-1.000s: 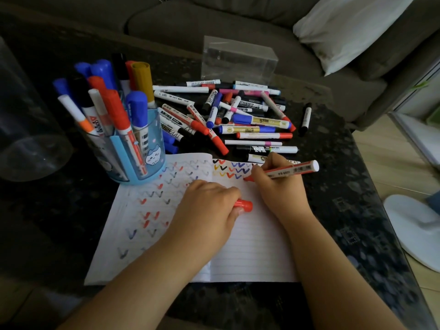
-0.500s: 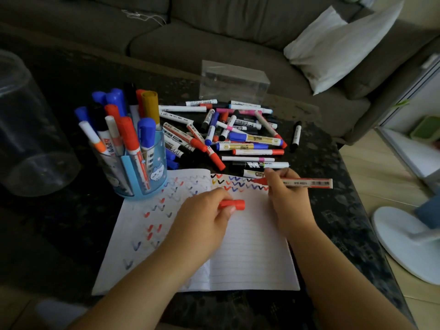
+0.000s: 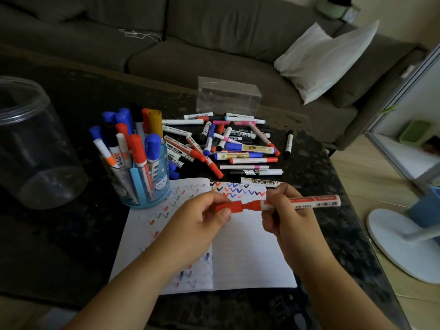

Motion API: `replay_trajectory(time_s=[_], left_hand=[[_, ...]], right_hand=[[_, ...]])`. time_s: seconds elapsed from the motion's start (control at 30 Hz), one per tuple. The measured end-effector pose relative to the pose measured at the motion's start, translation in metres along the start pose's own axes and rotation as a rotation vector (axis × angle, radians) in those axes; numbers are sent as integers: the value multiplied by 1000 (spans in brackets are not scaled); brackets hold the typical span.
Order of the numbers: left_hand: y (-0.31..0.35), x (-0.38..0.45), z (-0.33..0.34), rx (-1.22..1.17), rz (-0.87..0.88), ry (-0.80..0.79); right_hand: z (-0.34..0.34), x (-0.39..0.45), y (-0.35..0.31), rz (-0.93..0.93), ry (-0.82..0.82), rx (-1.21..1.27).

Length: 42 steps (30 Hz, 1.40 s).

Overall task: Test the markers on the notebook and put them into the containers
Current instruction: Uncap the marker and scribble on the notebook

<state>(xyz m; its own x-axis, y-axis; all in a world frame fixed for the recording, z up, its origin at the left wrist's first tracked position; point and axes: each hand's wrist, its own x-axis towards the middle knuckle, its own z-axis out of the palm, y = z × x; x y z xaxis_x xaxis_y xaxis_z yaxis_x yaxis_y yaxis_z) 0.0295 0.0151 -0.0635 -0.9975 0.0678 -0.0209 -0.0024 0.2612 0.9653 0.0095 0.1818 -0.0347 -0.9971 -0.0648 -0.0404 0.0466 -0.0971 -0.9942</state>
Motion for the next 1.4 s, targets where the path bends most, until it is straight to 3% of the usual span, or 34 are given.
replay_trajectory(time_s=[0.17,0.37,0.6,0.8,0.87,0.93,1.0,1.13,1.27,1.4], left_hand=[[10,-10,-2,118,48,-131],[14,-22,-10,312,65,-214],[16,-34,-18,281,92,-113],[17,-37,-32,349,88,10],[17,-37,-41,411,104,86],[17,-35,-51,477,124,168],[17,-34,-57,513,146,223],[20,-34,-60,557,170,228],[20,-35,-63,513,177,256],[16,-35,-70,530,216,361]], right_hand=[[7,-10,6,-6,-71,-67],[23,-19,25,-8,59,11],[48,-27,26,36,78,229],[51,-25,33,246,5,285],[46,-30,35,286,39,154],[39,-33,34,158,123,-190],[38,-33,22,-87,110,-429],[57,-14,4,-495,-227,-973],[75,6,2,-657,-346,-1140],[78,16,-27,-654,-172,-1035]])
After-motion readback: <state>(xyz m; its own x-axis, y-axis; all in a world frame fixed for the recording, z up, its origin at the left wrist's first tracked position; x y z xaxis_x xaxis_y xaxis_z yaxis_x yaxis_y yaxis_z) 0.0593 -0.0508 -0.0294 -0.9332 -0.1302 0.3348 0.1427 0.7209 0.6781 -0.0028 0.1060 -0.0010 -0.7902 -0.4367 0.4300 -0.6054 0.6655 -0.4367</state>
